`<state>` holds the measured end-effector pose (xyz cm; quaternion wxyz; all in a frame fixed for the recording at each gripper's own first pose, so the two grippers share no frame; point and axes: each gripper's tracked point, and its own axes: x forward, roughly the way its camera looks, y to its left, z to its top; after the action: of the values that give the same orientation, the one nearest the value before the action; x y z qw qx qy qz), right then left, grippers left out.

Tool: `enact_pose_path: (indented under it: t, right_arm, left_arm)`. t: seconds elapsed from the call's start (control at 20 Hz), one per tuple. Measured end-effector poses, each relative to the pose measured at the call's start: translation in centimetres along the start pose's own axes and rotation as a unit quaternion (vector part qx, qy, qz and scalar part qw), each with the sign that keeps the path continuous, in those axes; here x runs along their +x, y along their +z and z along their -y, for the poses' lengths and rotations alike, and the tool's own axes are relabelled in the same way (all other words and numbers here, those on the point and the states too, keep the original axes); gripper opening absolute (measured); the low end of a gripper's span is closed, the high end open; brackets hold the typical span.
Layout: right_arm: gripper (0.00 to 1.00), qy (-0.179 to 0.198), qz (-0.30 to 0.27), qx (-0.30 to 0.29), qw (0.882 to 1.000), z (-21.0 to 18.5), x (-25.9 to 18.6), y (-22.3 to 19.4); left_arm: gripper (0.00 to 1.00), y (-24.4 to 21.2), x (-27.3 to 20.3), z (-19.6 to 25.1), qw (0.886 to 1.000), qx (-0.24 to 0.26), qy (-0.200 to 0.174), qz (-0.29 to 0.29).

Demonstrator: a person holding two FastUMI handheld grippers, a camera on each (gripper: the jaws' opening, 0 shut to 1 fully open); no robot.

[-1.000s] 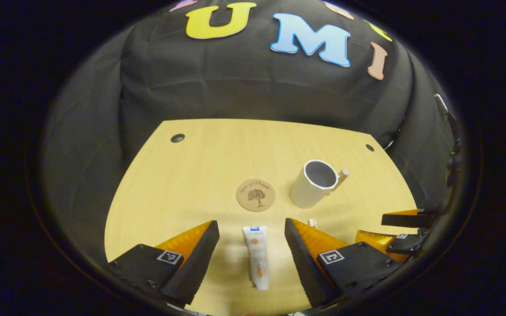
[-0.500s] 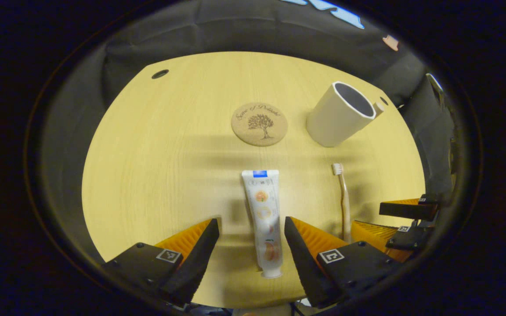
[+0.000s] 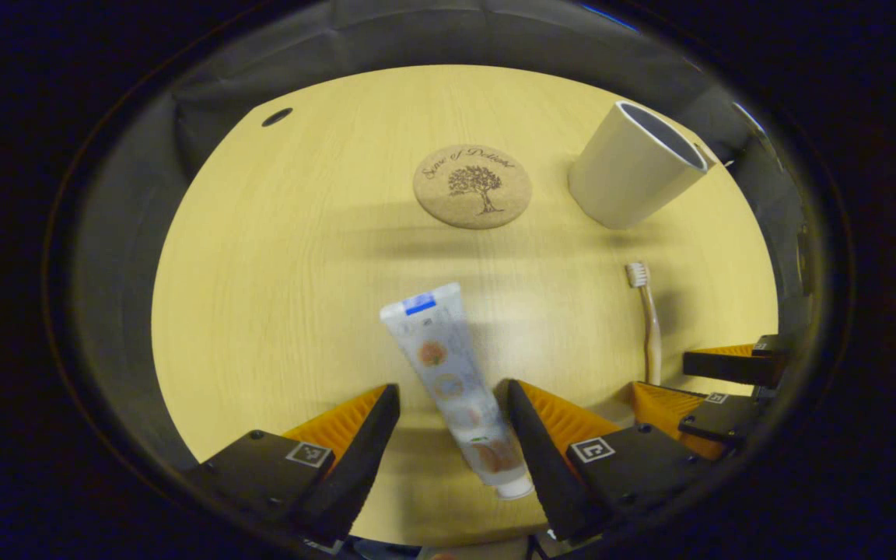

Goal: Put the toothbrush and toothpaste on the desktop into the cup, then pick up the cup and place it on the coaster on the desktop.

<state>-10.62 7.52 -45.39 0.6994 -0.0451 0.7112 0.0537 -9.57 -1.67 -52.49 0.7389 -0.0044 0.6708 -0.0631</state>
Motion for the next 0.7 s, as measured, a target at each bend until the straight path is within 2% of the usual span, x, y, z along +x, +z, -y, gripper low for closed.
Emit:
enact_pose_path:
  t: [0.1, 0.2, 0.25, 0.3, 0.35, 0.4, 0.45, 0.5, 0.55, 0.6, 0.65, 0.7]
  right_arm:
    - [0.85, -0.001, 0.001, 0.001, 1.0, -0.01, 0.08, 0.1]
    - [0.8, -0.003, -0.003, 0.004, 1.0, 0.16, 0.13, 0.11]
    - [0.69, -0.002, -0.007, 0.003, 1.0, 0.2, 0.04, 0.03]
    - [0.69, -0.005, -0.006, 0.003, 1.0, 0.43, -0.02, 0.32]
    - [0.67, -0.004, -0.008, 0.008, 1.0, 0.41, 0.1, 0.22]
    - [0.53, -0.004, -0.011, 0.009, 1.0, 0.42, 0.07, 0.21]
    - [0.57, -0.004, -0.014, 0.009, 1.0, 0.46, 0.14, 0.16]
    - [0.53, -0.004, -0.015, 0.008, 1.0, 0.47, 0.11, 0.23]
    - [0.53, -0.009, -0.01, 0.008, 1.0, 0.7, 0.12, 0.33]
    - [0.18, -0.009, -0.012, 0.021, 1.0, 0.64, 0.21, 0.37]
    - [0.24, -0.006, -0.01, 0.017, 1.0, 0.74, 0.18, 0.44]
    - [0.19, -0.007, -0.006, 0.016, 1.0, 0.74, 0.11, 0.54]
  left_arm:
    - [0.96, 0.12, 0.19, 0.02, 1.0, -0.007, 0.0, 0.003]
    - [0.96, 0.24, 0.09, 0.01, 1.0, -0.01, 0.002, 0.002]
    - [0.96, 0.32, 0.06, -0.19, 1.0, -0.011, 0.005, 0.002]
    - [0.93, 0.3, 0.12, -0.28, 1.0, -0.018, 0.006, 0.001]
    - [0.85, 0.45, 0.07, -0.37, 1.0, -0.019, 0.009, 0.004]
    - [0.85, 0.52, 0.25, -0.28, 1.0, -0.024, 0.009, 0.006]
    - [0.69, 0.62, 0.16, -0.31, 1.0, -0.026, 0.009, 0.008]
    - [0.65, 0.6, 0.19, -0.39, 1.0, -0.029, 0.009, 0.007]
    - [0.49, 0.67, 0.27, -0.35, 0.999, -0.03, 0.008, 0.008]
    - [0.45, 0.72, 0.1, -0.4, 1.0, -0.022, 0.01, 0.006]
    - [0.32, 0.7, 0.06, -0.53, 1.0, -0.025, 0.012, 0.007]
    - [0.34, 0.79, 0.07, -0.53, 1.0, -0.024, 0.013, 0.009]
